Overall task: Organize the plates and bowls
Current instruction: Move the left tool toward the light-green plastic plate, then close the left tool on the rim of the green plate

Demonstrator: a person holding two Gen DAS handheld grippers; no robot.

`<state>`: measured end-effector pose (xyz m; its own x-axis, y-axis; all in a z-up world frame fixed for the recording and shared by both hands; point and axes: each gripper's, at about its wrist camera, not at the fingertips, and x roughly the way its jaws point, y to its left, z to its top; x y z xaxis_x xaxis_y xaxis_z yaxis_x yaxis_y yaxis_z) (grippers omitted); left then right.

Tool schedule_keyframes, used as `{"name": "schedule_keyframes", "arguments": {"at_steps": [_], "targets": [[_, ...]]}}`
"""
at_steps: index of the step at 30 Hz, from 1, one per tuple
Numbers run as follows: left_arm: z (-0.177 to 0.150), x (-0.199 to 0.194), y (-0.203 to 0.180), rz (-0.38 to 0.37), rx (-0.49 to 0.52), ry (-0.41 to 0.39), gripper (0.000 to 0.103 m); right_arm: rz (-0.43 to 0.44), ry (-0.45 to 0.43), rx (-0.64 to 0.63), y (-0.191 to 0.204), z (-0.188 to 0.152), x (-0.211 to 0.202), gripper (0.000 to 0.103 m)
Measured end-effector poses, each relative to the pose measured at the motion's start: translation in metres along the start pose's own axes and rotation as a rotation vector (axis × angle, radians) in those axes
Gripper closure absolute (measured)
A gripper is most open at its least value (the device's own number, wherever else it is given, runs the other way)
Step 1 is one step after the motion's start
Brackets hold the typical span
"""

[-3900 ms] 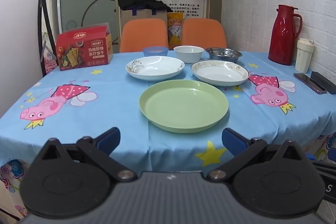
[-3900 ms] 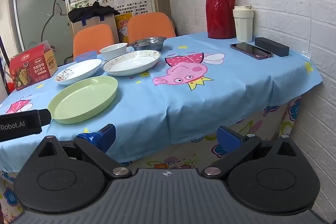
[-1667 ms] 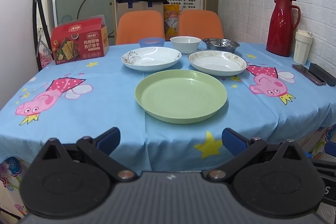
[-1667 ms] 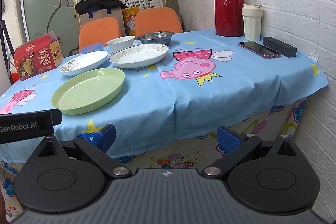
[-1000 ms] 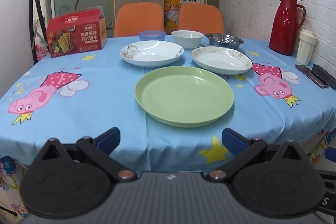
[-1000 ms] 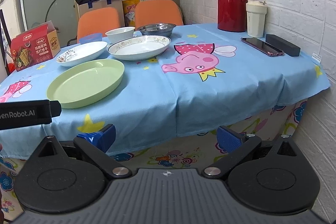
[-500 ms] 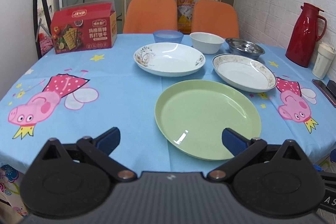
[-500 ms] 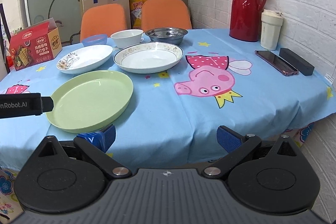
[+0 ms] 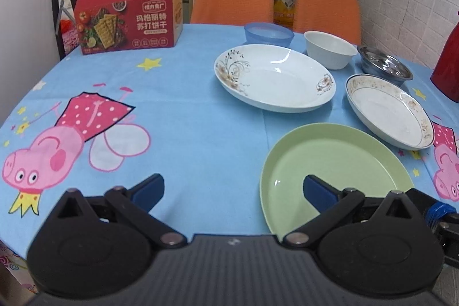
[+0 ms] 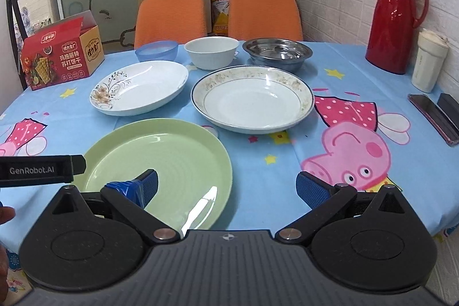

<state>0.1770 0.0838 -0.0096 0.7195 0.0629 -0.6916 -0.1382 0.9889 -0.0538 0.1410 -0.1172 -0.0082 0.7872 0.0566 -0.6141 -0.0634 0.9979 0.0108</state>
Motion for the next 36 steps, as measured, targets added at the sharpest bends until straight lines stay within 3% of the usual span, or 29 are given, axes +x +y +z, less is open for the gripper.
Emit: {"name": "schedule_keyframes", "arguments": {"at_steps": [10, 20, 28, 33, 36], "targets": [[0.009, 0.018, -0.001, 0.000, 0.010, 0.022, 0.000, 0.022, 0.041, -0.007, 0.009, 0.007, 0.028, 0.013], [0.003, 0.038, -0.007, -0.076, 0.042, 0.054, 0.000, 0.055, 0.093, 0.001, 0.005, -0.005, 0.060, 0.012], [0.001, 0.044, -0.010, -0.102, 0.107, 0.076, 0.001, 0.121, 0.005, -0.063, -0.001, -0.018, 0.055, 0.012], [0.001, 0.045, -0.013, -0.112, 0.147, 0.089, 0.001, 0.136, 0.037, -0.080, 0.001, -0.013, 0.056, 0.012], [0.002, 0.045, -0.015, -0.126, 0.162, 0.099, 0.001, 0.182, 0.005, -0.115, 0.008, -0.019, 0.055, 0.013]]}}
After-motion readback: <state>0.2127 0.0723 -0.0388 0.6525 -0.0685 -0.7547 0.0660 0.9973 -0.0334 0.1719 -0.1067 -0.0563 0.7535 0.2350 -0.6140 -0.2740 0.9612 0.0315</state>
